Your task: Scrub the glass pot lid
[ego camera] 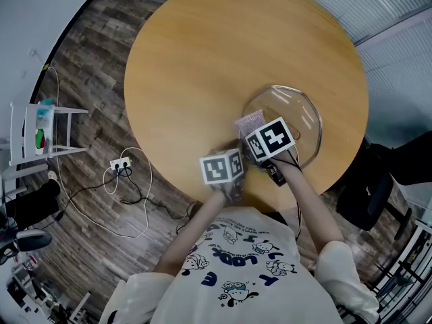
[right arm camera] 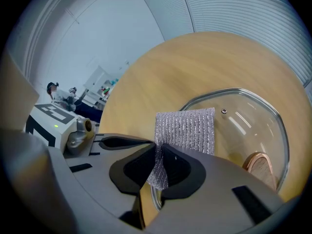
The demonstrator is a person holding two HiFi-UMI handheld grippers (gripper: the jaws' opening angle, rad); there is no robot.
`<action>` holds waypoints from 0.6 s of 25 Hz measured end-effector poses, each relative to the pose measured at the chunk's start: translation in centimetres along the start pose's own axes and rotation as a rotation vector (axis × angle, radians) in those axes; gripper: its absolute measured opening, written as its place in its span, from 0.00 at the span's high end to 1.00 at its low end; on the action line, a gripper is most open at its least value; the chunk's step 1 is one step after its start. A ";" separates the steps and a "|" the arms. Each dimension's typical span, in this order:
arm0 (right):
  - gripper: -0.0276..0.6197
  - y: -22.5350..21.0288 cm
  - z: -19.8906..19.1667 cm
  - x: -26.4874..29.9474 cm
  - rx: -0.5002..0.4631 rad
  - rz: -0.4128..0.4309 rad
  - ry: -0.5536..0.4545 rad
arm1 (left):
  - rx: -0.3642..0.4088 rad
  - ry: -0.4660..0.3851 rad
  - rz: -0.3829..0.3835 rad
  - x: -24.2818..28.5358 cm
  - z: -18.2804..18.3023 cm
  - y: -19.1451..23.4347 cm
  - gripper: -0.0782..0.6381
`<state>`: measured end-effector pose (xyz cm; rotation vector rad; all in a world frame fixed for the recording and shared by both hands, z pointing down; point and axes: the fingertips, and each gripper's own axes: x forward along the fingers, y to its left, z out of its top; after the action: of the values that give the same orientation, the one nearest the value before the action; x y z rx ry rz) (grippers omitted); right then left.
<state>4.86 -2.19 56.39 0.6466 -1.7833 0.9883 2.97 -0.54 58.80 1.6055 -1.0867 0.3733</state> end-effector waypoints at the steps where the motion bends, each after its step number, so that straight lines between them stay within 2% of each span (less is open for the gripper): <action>1: 0.86 0.0 0.0 0.0 -0.005 -0.002 0.003 | 0.000 0.000 -0.001 0.0 0.0 0.0 0.84; 15: 0.86 -0.7 1.7 0.0 -0.080 -0.051 0.043 | 0.005 0.002 -0.002 -0.2 0.1 0.0 0.84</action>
<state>4.52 -3.97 56.30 0.6137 -1.7508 0.8858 2.87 -0.60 58.60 1.6104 -1.0833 0.3768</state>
